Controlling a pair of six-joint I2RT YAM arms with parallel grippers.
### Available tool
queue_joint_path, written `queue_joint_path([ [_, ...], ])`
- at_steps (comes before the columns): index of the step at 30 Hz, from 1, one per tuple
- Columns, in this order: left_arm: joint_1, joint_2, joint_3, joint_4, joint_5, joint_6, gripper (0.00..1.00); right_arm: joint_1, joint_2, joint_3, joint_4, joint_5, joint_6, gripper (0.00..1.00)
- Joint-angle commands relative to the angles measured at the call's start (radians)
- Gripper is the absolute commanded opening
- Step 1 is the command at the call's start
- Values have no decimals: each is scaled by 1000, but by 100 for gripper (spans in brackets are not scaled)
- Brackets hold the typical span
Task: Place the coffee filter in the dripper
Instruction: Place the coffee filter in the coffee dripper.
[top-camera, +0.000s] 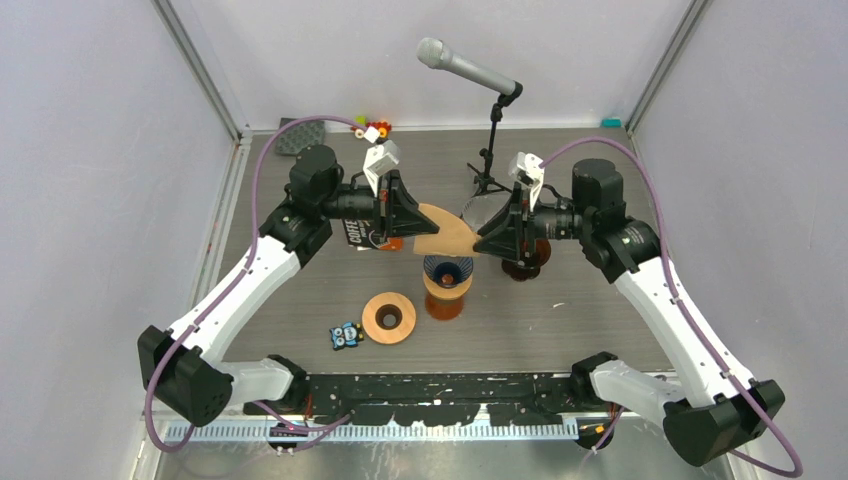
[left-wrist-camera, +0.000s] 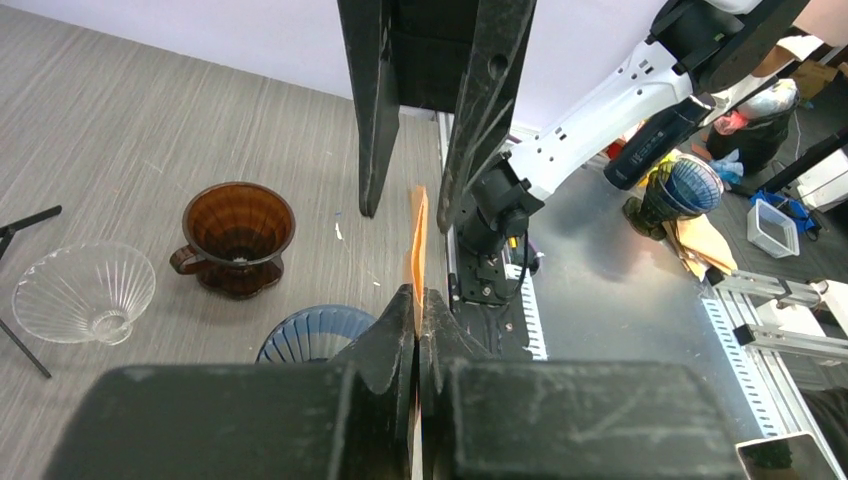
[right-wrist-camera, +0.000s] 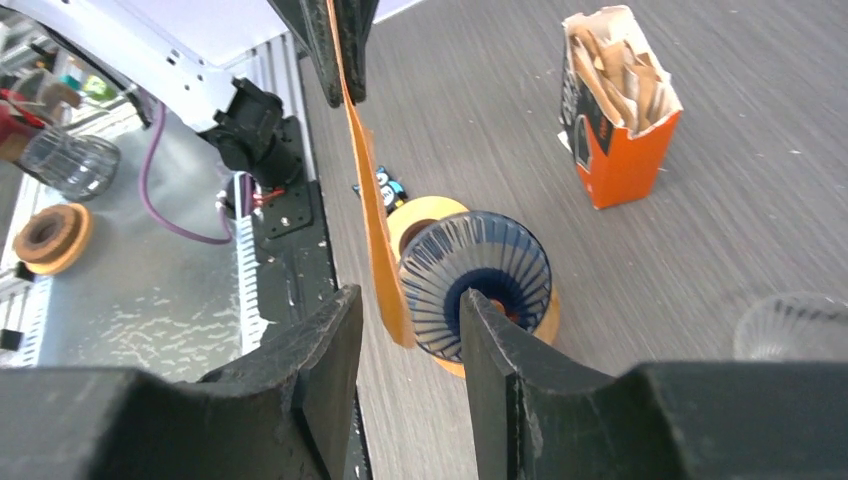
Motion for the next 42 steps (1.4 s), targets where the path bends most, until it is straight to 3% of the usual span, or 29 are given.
queue_joint_path([
  [1, 5, -39, -2, -26, 32, 57, 0, -27, -59, 63, -55, 26, -68, 46],
  [13, 5, -47, -8, -12, 43, 32, 0, -52, -66, 67, -78, -4, -88, 41],
  [22, 4, -34, -9, 37, 47, 1, 0, -53, -18, 38, 3, -72, -13, 40],
  [42, 3, -19, -26, 119, 80, -62, 0, -53, 15, 25, 29, -64, 6, 36],
])
